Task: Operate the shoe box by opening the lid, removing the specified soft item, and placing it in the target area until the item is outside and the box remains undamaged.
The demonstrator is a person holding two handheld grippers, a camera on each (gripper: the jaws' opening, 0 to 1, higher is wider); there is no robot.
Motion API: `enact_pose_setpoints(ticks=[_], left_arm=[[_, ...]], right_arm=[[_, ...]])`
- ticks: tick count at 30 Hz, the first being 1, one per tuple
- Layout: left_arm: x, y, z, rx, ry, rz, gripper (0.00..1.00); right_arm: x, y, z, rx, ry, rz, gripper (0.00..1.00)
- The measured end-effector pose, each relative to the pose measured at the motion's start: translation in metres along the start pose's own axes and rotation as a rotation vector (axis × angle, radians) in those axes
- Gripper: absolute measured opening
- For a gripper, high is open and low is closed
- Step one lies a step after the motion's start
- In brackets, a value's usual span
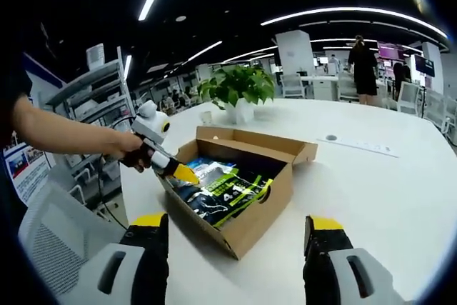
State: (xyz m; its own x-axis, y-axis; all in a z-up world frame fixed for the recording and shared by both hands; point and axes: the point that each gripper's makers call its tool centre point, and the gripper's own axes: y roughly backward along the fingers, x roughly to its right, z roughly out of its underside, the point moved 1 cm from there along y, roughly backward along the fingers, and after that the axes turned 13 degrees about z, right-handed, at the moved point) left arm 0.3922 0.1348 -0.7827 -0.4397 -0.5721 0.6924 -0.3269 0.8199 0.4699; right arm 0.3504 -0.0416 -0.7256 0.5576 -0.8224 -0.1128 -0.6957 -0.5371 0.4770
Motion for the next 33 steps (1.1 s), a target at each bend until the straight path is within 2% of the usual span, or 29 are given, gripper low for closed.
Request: enact_pose_setpoints(ticks=[2,6,15,19,26,33], left_arm=[[0.000,0.001,-0.002,0.011,-0.005,0.000,0.03],[0.001,0.000,-0.001,0.017,-0.007,-0.001,0.00],[0.004,0.000,-0.003,0.028,-0.021,-0.003,0.00],[0.005,0.003,-0.005,0.035,-0.029,-0.008,0.00],[0.001,0.015,-0.010,0.050,-0.036,-0.027,0.00],[-0.003,0.027,-0.014,0.062,-0.052,-0.049,0.00]], right_arm=[[0.000,0.000,0.001,-0.001,-0.002,-0.001,0.76],[-0.002,0.000,0.002,-0.004,-0.003,-0.005,0.75],[-0.007,-0.001,-0.002,0.000,-0.008,-0.018,0.73],[-0.008,-0.002,-0.004,0.001,-0.013,-0.019,0.69],[-0.015,-0.008,-0.012,0.023,-0.029,-0.041,0.63],[-0.029,-0.021,-0.018,0.005,-0.058,-0.078,0.58]])
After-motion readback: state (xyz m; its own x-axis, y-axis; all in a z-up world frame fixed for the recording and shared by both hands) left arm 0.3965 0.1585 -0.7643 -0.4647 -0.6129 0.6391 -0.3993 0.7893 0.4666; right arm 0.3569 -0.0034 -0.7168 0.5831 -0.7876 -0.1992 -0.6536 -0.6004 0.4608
